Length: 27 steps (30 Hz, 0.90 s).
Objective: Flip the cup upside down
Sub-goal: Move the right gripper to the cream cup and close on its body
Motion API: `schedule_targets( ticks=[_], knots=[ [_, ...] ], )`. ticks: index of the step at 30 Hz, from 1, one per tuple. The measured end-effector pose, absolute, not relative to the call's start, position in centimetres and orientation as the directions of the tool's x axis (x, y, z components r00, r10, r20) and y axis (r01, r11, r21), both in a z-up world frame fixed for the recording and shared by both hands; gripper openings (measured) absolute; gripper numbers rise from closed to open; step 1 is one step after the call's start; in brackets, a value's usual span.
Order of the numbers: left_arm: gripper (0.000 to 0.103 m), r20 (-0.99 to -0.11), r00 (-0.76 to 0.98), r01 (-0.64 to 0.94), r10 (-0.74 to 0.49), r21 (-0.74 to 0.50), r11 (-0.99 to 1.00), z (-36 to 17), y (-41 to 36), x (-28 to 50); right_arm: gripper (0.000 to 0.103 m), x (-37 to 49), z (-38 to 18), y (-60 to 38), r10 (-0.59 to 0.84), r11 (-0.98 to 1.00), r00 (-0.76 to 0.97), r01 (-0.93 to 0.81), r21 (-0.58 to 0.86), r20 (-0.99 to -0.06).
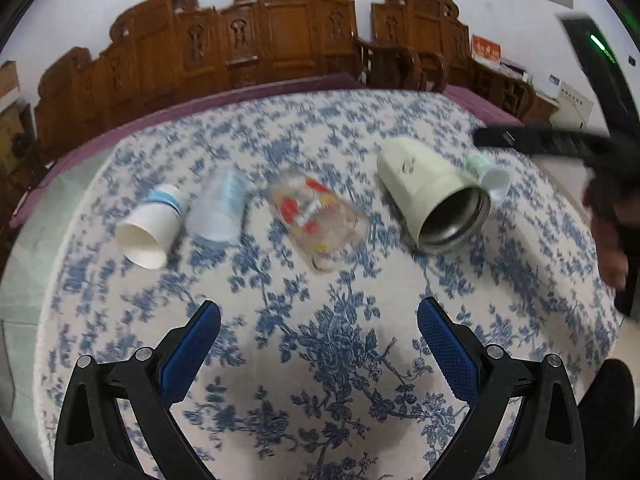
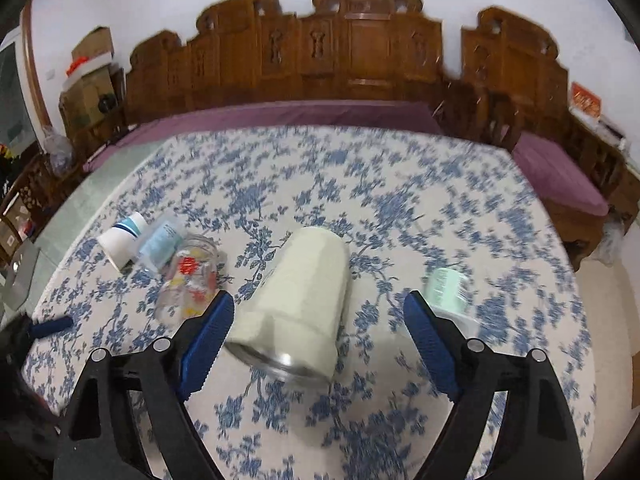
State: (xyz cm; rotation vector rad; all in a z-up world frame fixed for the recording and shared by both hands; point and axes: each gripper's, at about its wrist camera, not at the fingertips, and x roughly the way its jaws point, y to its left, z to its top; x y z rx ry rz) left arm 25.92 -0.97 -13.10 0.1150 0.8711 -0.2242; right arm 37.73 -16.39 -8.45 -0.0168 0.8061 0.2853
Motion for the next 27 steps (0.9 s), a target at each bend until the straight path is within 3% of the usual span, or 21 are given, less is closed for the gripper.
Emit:
schedule_targets(
  ticks=[16,27],
  knots=[
    [0.095,-0.792,0.576,0.248,-0.200,-0.064,0.967,-14.7,0.0,26.2,0.088,47.4,-15.4,-12.2,0.230,0.953,0.259,-0.253,0.164,-0.938],
    [0.095,-0.769,0.615,0.190,-0.175,-0.071,0.979,-13.5,2.0,25.3,0.080,45.2,-15.0,-13.1,0.244,0.952,0.241,-0.243,0.185,-0.939]
  ],
)
